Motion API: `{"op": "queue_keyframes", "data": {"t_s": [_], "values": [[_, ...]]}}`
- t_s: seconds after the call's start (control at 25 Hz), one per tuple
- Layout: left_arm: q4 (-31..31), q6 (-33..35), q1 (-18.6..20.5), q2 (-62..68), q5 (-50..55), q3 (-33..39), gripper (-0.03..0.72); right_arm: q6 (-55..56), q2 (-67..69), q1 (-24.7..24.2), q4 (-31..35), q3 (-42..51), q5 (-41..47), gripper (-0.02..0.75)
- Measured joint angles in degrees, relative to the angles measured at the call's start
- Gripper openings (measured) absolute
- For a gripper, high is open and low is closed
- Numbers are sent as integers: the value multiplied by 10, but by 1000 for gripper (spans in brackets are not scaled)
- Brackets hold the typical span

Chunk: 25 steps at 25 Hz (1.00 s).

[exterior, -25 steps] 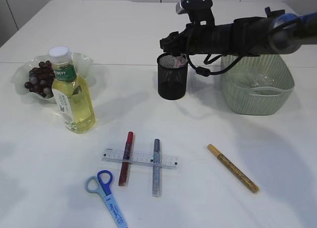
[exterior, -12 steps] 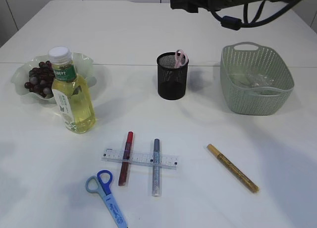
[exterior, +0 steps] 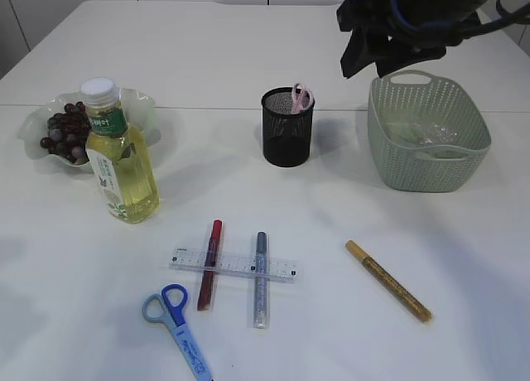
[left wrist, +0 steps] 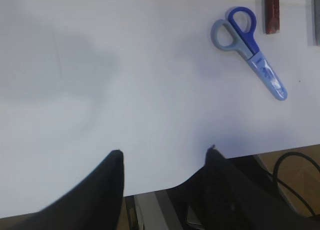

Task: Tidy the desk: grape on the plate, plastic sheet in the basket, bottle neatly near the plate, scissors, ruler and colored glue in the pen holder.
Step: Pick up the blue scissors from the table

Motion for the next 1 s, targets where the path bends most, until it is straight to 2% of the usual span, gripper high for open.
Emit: {"op": "queue_keyframes", "data": {"t_s": [0.2, 0.36, 0.68, 0.8, 1.0], "values": [[0, 0, 0, 0, -2, 0, 379, 77, -19, 71, -91, 0, 81, 398], [0, 0, 0, 0, -5, 0, 379, 109, -19, 138, -126, 0, 115, 398], [-5, -1, 5, 0, -30, 0, 379, 160, -19, 188, -92, 0, 116, 399], [-5, -5, 23, 0, -33, 0, 379, 177, -19, 199, -85, 0, 116, 399], [-3, -6, 75, 0, -34, 0, 379, 186, 10, 225, -80, -24, 137, 398]]}}
